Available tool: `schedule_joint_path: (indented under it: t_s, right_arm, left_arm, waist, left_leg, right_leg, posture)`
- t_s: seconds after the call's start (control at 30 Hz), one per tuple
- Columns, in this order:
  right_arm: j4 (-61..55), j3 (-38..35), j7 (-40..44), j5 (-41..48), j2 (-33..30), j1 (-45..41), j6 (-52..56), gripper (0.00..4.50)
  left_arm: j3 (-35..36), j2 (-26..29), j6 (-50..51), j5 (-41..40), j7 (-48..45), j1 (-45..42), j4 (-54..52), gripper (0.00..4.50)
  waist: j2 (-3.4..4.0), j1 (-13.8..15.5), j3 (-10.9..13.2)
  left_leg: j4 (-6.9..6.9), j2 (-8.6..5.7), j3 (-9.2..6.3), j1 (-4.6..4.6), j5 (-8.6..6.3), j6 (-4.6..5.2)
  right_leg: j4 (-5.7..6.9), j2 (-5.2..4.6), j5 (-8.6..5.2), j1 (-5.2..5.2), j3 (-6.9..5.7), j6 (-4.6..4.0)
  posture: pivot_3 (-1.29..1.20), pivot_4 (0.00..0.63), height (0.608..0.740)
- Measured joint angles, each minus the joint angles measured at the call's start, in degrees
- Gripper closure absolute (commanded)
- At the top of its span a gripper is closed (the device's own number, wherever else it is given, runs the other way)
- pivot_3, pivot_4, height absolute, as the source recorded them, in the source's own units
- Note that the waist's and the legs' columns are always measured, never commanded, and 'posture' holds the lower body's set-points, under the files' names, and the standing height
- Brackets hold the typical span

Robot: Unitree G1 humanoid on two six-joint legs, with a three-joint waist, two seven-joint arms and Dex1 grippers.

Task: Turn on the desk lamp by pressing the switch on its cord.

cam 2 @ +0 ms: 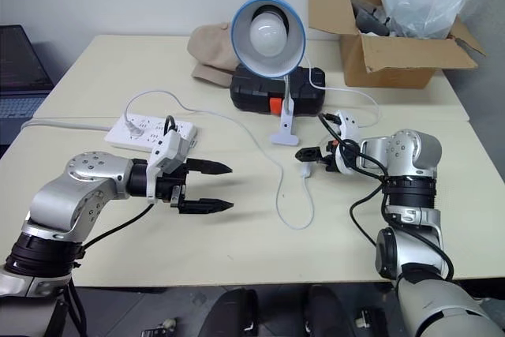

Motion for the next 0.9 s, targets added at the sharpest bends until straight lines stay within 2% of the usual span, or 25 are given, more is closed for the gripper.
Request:
schedule_joint_path:
  t_s: [0.27,0.37,0.83,0.9]
  right_arm:
    - [5.7,1.3,1.8,-1.5,0.0,-2.3,-3.6,0.04]
    - [7.1,2.2,2.9,-1.9,-0.3,-2.9,-4.3,0.50]
    - [11.3,3.3,4.8,-2.9,0.5,-4.5,-6.3,3.90]
    - [11.5,3.4,5.6,-2.8,0.5,-4.7,-6.6,4.12]
  left_arm:
    - [0.0,-0.3,-0.8,0.1,0.0,1.0,0.2,0.00]
    - [0.0,-0.4,-0.9,0.3,0.0,1.3,0.2,0.00]
    - [0.0,-0.7,-1.8,0.9,0.0,1.5,1.2,0.00]
    - [0.0,-0.8,-1.8,0.9,0.0,1.6,1.2,0.00]
  waist:
    - [0.00,-0.7,0.0]
    - [0.00,-0.9,0.0]
    - [0.00,-0.9,0.0]
    - [0.00,-0.9,0.0]
  left_leg:
    - [-0.01,0.00,0.08,-0.01,0.00,0.00]
    - [-0.01,0.01,0.09,0.01,0.00,0.00]
    - [-0.02,0.01,0.16,0.02,0.00,0.00]
    - [-0.02,0.02,0.16,0.02,0.00,0.00]
  right_leg:
    - [-0.03,0.00,0.00,-0.02,0.08,0.00]
    - [-0.01,0.00,0.00,-0.02,0.09,0.00]
    - [-0.01,0.00,0.00,-0.04,0.15,0.00]
    - [-0.01,0.00,0.00,-0.04,0.16,0.00]
  posture:
    - [0.00,0.150,0.740]
    - [0.00,0.150,0.740]
    - [0.00,0.150,0.740]
    - [0.00,0.150,0.740]
